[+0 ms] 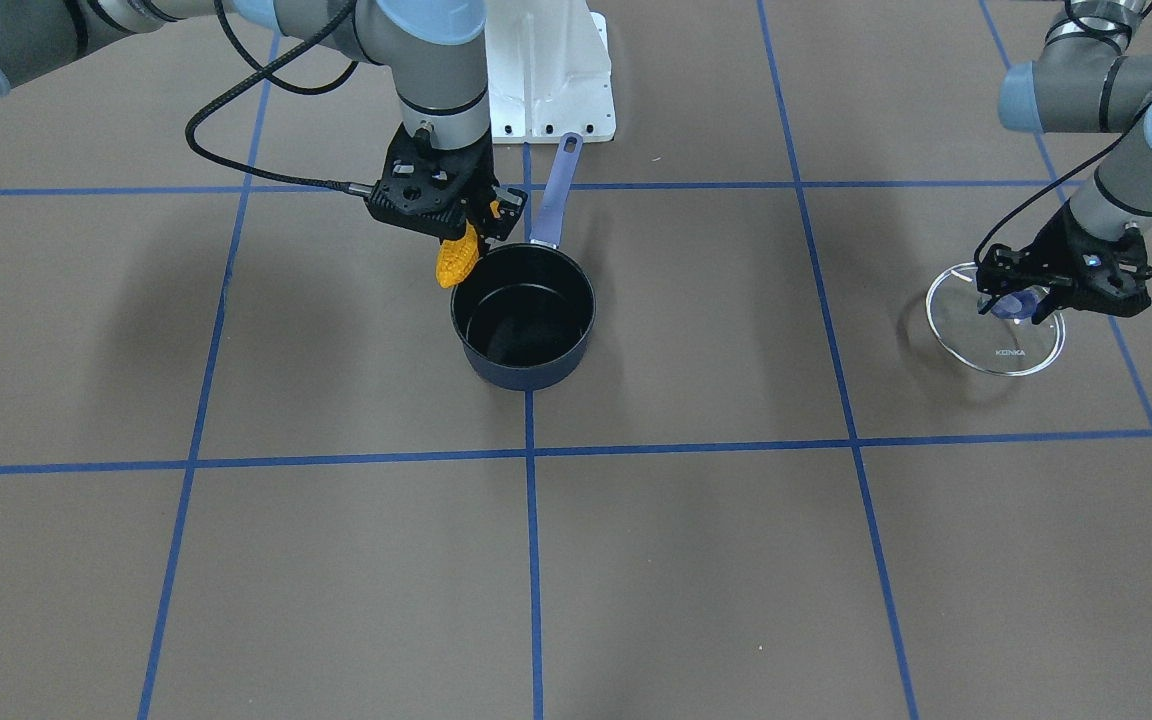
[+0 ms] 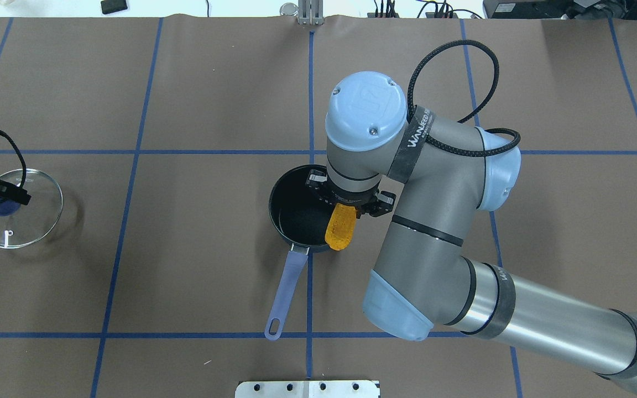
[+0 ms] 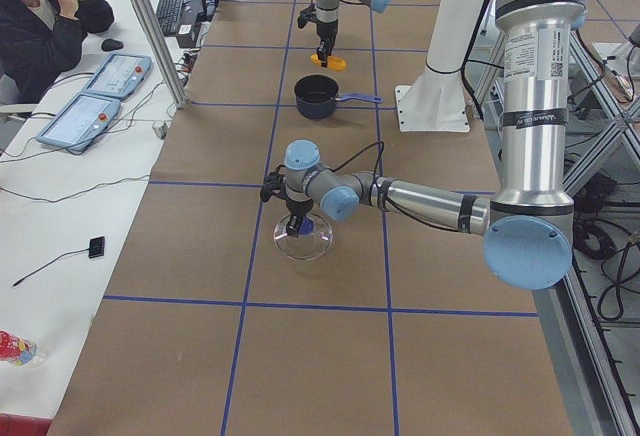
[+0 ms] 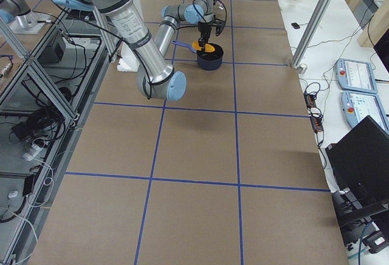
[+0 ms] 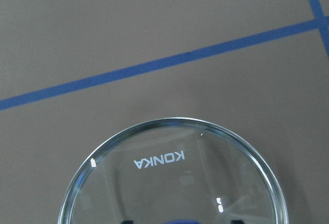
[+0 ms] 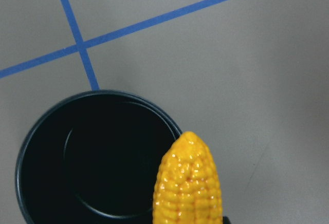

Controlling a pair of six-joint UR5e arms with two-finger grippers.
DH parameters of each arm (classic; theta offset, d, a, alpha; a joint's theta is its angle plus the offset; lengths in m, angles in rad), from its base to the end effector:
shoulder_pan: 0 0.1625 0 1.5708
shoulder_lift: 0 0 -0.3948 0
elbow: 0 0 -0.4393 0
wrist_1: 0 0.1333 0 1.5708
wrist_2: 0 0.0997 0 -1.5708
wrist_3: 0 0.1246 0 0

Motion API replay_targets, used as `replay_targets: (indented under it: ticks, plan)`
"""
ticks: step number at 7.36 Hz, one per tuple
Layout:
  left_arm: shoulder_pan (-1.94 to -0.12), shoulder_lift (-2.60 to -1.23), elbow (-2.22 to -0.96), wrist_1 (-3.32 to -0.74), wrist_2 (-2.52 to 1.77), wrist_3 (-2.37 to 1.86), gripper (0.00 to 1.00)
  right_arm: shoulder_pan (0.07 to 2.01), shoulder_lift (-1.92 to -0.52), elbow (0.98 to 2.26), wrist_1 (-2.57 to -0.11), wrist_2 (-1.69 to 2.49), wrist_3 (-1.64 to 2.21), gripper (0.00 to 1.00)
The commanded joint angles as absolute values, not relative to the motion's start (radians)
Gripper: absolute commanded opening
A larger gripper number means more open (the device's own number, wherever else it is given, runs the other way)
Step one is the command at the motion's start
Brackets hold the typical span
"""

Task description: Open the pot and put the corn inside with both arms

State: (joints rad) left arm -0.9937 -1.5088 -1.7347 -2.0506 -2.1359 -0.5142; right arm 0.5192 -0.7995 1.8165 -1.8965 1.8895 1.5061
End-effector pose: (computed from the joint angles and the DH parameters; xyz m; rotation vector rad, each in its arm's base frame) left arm 0.2463 -0.5003 0.5450 0.1991 0.7637 0.2239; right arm -0.5249 -0.4086 0.0995 -0.0961 -0.7474 0.3228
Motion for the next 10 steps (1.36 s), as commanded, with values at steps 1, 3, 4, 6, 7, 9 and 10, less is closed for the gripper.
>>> replay_targets:
  ticks: [1, 3, 4, 6, 7, 9, 10]
  plan:
    - [-0.991, -1.503, -1.732, -2.048, -2.135, -0.502, 0.63, 0.502, -0.798, 1.806, -1.896, 1.871, 1.511, 0.39]
    - [-0.985, -1.514, -1.721, -2.046, -2.128, -0.502, 0.64, 0.502, -0.796, 1.804, -1.894, 1.871, 1.511, 0.39]
    - [-0.983, -1.517, -1.715, -2.046, -2.126, -0.503, 0.65, 0.502, -0.796, 1.804, -1.894, 1.871, 1.511, 0.39]
    - [-0.983, -1.519, -1.715, -2.046, -2.125, -0.503, 0.77, 0.502, -0.793, 1.804, -1.894, 1.871, 1.511, 0.39]
    - [-0.983, -1.519, -1.712, -2.046, -2.122, -0.512, 0.77, 0.502, -0.793, 1.805, -1.894, 1.871, 1.511, 0.39]
    - [-0.983, -1.519, -1.716, -2.046, -2.121, -0.512, 0.9, 0.502, -0.792, 1.805, -1.893, 1.871, 1.513, 0.39]
    - [-0.988, -1.517, -1.727, -2.048, -2.135, -0.514, 0.98, 0.502, -0.788, 1.802, -1.893, 1.871, 1.514, 0.39]
